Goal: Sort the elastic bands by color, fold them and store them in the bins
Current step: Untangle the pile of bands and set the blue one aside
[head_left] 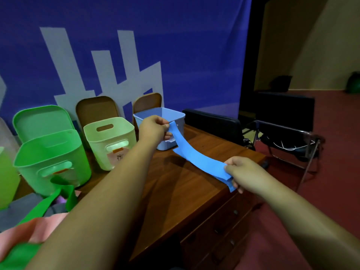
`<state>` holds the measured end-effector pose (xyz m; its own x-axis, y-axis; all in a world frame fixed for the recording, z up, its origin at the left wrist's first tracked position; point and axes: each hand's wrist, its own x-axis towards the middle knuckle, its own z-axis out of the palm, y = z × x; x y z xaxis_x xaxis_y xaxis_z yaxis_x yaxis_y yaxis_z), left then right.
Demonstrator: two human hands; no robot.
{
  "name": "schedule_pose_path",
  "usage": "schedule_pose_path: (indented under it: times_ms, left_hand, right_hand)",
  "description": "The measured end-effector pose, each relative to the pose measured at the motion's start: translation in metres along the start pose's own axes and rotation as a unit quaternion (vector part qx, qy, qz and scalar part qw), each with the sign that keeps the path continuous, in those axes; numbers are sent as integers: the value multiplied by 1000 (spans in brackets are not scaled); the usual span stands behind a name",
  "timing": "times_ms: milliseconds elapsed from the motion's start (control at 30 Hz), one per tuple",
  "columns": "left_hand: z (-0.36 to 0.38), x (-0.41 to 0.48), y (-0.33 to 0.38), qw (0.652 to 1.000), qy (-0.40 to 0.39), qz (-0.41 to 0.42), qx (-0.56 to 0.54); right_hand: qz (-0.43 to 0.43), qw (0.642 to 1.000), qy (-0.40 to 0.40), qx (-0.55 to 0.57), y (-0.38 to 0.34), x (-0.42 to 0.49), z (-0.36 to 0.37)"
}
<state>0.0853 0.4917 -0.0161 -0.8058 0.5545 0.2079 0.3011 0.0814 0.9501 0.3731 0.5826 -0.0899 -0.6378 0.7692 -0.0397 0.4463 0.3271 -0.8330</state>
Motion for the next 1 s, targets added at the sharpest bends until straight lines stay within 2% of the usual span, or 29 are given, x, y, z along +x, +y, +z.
schedule_pose_path:
  times_ms: [333,633,833,1000]
  left_hand:
    - [56,9,-46,995,24,-88,28]
    - [65,-3,-85,978,-24,21,205]
    - [71,3,-96,964,-50,62,254]
    - [74,8,-103,955,-27,64,289]
  right_hand:
    - [25,999,35,-21,28,9,-5]
    - [30,998,45,-41,38,11,-3]
    - [8,996,64,-68,39,8,-2]
    - [-1,995,72,-67,39,6,1]
